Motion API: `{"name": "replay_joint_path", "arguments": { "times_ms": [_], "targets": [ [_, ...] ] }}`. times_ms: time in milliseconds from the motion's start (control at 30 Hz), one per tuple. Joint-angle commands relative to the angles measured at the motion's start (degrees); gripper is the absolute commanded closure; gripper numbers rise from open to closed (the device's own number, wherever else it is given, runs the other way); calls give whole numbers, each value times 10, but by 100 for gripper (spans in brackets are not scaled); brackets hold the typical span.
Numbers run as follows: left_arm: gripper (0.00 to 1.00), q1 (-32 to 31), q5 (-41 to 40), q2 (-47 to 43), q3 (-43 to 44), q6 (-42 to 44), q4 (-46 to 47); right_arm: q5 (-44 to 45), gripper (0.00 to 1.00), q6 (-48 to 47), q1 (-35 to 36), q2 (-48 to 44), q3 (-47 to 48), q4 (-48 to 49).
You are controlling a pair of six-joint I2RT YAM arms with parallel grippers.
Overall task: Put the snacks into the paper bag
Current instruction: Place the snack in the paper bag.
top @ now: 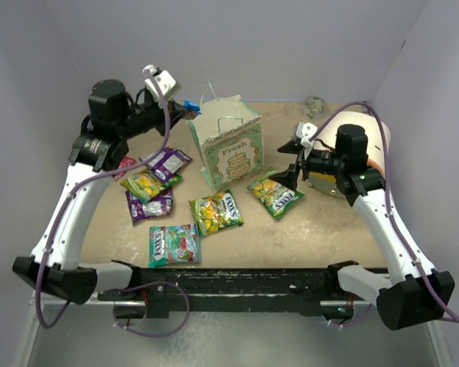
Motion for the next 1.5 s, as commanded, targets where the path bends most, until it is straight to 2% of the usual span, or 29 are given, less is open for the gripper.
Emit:
{"name": "replay_joint_path", "arguments": {
  "times_ms": [0, 200, 367, 567, 1133, 1367, 1467],
  "targets": [
    [100, 1, -16, 77, 66, -65, 40, -11, 10, -7, -17, -27, 2, 16],
    [100, -19, -4, 174, 135, -106, 31, -39, 9, 2, -45, -46, -6, 29],
    [100, -56, -22, 221, 158, -115, 27, -57, 8, 7, -58, -49, -10, 35],
    [100, -70, -44, 282, 180, -146, 12, -61, 8, 9, -64, -49, -16, 41],
    [100, -90, 30, 376, 210, -218, -14, -70, 6, 14, -66, -47, -17, 53],
    [93, -96, 57, 386, 209, -211, -22, -68, 6, 14, -67, -46, -35, 55],
    [86, -96, 58, 382, 210, -196, -28, -66, 6, 13, -66, -46, -35, 55]
  ]
}}
